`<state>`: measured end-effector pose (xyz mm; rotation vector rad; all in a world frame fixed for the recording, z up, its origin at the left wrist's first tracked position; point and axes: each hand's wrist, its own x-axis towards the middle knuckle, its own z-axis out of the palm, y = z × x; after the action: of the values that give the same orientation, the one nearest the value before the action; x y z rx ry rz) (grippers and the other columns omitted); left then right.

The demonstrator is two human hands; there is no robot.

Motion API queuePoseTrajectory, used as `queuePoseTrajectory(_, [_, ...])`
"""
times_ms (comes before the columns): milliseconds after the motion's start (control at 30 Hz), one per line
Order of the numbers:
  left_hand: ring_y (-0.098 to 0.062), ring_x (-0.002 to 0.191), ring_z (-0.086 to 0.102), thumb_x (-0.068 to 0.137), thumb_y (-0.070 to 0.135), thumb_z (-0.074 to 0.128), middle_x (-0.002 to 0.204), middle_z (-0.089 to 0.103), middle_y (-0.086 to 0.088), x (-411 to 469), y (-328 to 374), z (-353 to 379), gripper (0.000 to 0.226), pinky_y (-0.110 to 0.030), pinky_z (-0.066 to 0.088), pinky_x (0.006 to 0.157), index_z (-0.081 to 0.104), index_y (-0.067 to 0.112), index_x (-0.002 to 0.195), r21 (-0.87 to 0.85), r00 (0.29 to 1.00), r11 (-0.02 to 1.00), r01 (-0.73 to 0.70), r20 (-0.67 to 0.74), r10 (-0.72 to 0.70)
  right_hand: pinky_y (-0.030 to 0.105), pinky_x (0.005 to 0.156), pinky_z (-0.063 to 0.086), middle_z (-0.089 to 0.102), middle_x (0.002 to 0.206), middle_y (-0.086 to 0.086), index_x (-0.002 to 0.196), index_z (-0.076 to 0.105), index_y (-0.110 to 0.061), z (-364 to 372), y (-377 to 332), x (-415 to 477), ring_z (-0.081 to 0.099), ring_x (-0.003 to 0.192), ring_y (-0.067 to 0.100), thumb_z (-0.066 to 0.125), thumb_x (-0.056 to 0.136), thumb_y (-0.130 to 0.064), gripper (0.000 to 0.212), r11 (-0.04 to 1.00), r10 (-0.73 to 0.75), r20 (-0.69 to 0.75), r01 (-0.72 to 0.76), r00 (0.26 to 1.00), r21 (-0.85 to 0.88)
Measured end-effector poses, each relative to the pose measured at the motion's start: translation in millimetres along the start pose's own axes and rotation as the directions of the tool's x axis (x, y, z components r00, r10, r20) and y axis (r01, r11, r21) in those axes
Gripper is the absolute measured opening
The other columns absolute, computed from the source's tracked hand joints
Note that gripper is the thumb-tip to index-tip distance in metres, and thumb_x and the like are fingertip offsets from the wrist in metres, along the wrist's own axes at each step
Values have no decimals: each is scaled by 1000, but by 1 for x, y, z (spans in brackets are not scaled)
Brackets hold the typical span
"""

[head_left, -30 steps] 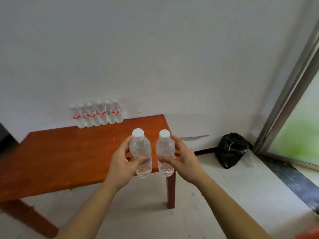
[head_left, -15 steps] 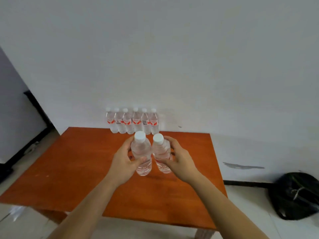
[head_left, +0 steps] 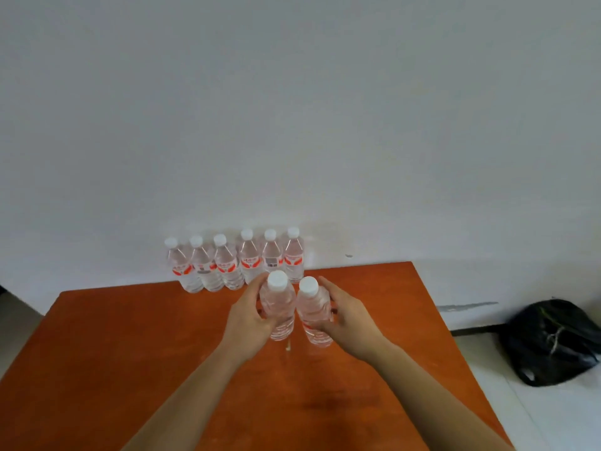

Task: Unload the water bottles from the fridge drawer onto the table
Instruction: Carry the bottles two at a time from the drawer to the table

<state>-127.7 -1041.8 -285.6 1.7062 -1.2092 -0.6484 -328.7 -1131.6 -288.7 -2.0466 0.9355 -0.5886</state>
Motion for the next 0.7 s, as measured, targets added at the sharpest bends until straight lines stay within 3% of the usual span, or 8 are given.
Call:
queuePoseTrajectory(100, [-7, 120, 59, 67, 29, 91, 129, 61, 21, 41, -19, -1, 80, -43, 53, 99, 48, 44, 133, 5, 996, 1000, 0, 89, 0, 17, 98, 47, 57, 132, -23, 144, 43, -37, 8, 9, 25, 55, 116, -4, 80, 79, -33, 75, 997, 75, -29, -75, 997, -17])
queuePoseTrajectory(200, [-10, 117, 61, 66, 31, 90, 129, 63, 16, 74, -30, 11, 80, -44, 53, 98, 51, 32, 136, 18, 989, 1000, -2, 148, 0, 27, 100, 51, 59, 133, -16, 143, 44, -32, 7, 25, 42, 58, 116, 3, 80, 78, -32, 75, 989, 143, -49, -145, 989, -35])
queuePoseTrajectory(300, [-9, 116, 60, 69, 33, 89, 128, 61, 14, 106, -32, 30, 73, -37, 51, 100, 53, 32, 132, 40, 979, 999, -20, 204, 12, 29, 100, 52, 60, 134, -13, 143, 43, -28, -1, 46, 57, 59, 118, 7, 78, 78, -36, 74, 976, 208, -63, -211, 976, -58])
queuePoseTrajectory(400, [-10, 119, 54, 71, 39, 86, 134, 51, 9, 138, -27, 53, 72, -30, 47, 100, 51, 29, 134, 92, 964, 993, -78, 262, 51, 28, 99, 52, 61, 133, -10, 143, 44, -26, -17, 70, 73, 59, 118, 8, 81, 80, -27, 73, 960, 269, -103, -275, 958, -50])
queuePoseTrajectory(500, [-15, 122, 50, 74, 40, 84, 135, 50, 4, 177, -21, 76, 77, -33, 44, 102, 49, 23, 141, 198, 956, 971, -135, 285, 75, 21, 92, 53, 62, 122, -14, 141, 47, -26, -38, 95, 96, 62, 113, 8, 83, 79, -19, 72, 951, 305, -133, -309, 943, -9])
queuePoseTrajectory(567, [-19, 122, 51, 73, 49, 81, 132, 54, 3, 205, -18, 89, 77, -38, 45, 101, 51, 24, 139, 326, 956, 926, -189, 277, 98, 19, 90, 52, 62, 119, -15, 141, 47, -23, -51, 110, 116, 63, 112, 9, 84, 78, -17, 73, 946, 324, -137, -323, 936, 29])
queuePoseTrajectory(700, [-19, 108, 54, 71, 71, 68, 116, 65, 9, 250, -18, 100, 67, -34, 37, 81, 58, 32, 125, 619, 956, 732, -284, 237, 171, 31, 95, 54, 63, 129, -4, 143, 45, -21, -58, 136, 162, 62, 113, 12, 84, 77, -25, 77, 947, 321, -132, -318, 938, 38])
